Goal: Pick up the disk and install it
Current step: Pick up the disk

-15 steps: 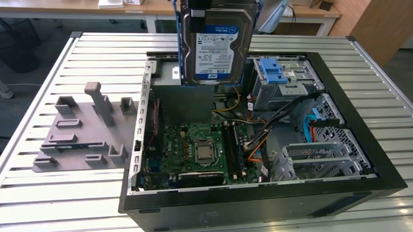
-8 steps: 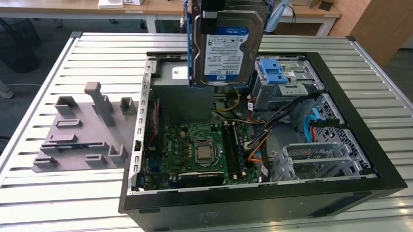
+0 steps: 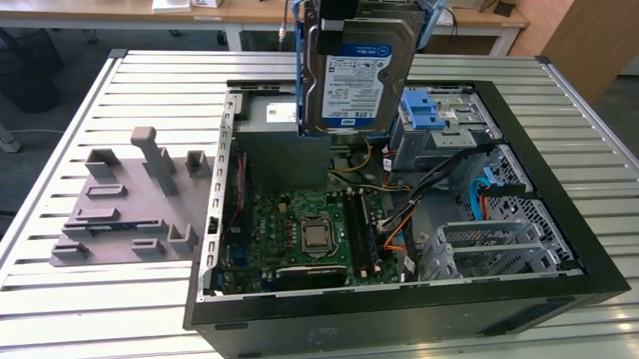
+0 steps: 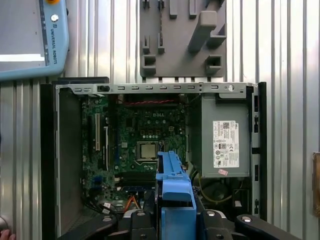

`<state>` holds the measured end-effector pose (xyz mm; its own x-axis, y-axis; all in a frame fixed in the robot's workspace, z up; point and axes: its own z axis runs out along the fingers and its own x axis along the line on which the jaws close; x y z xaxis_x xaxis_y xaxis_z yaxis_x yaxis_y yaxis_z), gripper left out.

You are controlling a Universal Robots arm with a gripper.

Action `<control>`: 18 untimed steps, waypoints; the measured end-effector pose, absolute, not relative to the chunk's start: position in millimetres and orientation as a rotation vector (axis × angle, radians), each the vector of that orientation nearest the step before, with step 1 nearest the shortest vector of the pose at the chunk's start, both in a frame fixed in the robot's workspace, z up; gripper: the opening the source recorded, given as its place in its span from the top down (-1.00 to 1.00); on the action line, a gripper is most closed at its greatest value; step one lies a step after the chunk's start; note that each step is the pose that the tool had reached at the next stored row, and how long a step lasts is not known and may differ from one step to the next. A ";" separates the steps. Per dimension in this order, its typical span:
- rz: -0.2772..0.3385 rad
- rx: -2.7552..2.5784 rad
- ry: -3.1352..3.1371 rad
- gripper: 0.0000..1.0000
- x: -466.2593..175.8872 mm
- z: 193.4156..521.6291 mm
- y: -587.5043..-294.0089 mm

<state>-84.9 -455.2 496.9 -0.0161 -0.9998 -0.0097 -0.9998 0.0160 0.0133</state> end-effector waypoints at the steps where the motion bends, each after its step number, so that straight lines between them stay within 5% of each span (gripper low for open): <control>1: -0.026 2.201 -2.238 0.27 -83.7 496.9 -455.4; 18: -0.026 2.193 -2.246 0.27 -59.4 496.8 -455.4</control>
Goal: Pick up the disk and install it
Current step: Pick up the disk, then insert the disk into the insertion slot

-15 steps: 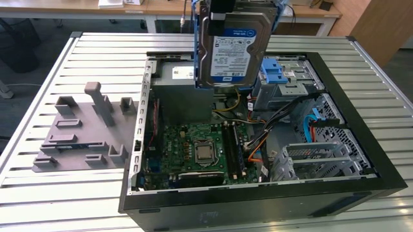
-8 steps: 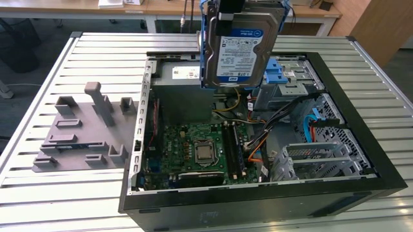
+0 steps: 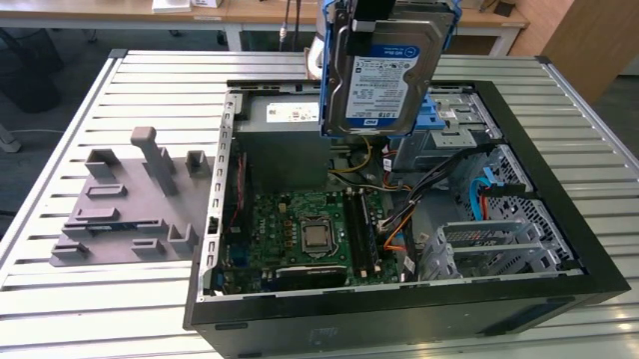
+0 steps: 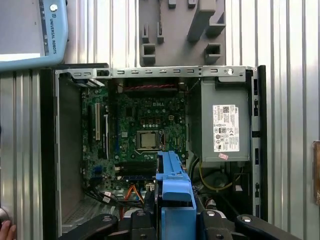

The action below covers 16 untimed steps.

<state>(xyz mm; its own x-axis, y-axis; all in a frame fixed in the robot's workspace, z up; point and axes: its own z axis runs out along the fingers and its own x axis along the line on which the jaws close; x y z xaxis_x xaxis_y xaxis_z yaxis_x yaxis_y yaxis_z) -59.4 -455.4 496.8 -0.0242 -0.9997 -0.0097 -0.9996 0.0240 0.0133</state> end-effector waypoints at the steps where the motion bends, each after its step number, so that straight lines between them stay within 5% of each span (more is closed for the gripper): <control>1: -0.026 2.193 -2.246 0.27 -58.7 496.8 -455.5; 16: -0.025 2.192 -2.247 0.27 -58.6 496.8 -459.6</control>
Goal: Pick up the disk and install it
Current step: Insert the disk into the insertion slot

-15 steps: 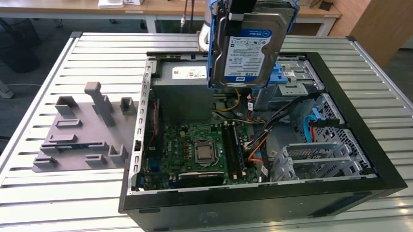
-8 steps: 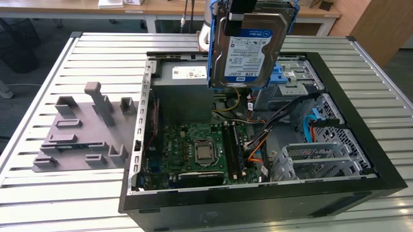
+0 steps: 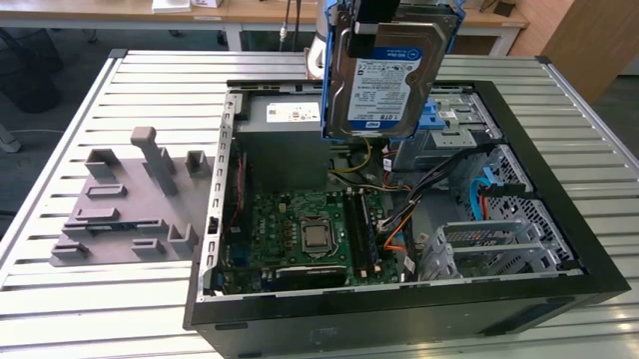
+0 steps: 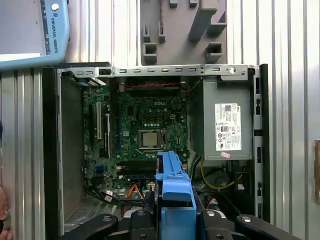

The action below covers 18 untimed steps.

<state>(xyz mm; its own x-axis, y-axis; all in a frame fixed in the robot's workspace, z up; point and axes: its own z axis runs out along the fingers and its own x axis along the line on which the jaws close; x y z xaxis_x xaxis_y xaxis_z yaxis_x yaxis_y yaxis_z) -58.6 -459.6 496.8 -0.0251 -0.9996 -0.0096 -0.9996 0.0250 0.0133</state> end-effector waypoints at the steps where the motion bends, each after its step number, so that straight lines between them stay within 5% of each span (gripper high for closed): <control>1: -0.025 2.192 -2.247 0.27 -58.6 496.8 -460.2; 18: -0.025 2.191 -2.247 0.27 -58.6 496.8 -471.2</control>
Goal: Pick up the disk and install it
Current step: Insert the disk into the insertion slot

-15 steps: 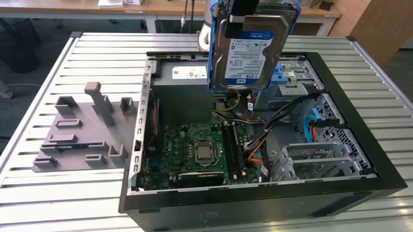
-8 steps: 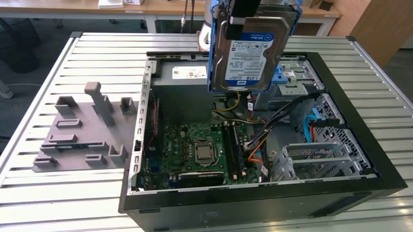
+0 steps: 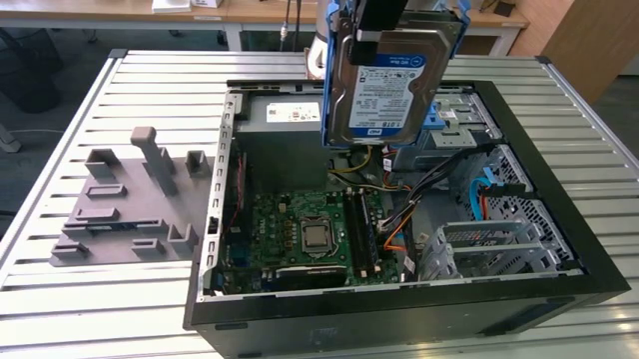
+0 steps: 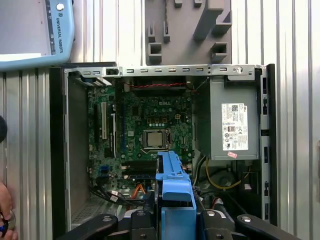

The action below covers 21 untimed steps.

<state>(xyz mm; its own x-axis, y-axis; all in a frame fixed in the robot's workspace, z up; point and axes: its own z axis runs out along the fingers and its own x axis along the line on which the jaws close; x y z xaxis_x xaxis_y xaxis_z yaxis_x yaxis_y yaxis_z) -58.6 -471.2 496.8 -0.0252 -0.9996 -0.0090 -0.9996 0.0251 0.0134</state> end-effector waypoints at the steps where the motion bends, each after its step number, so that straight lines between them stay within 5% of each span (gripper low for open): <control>1: -0.025 2.191 -2.247 0.27 -58.6 496.8 -472.2; 21: -0.023 2.190 -2.246 0.27 -58.7 496.7 -487.7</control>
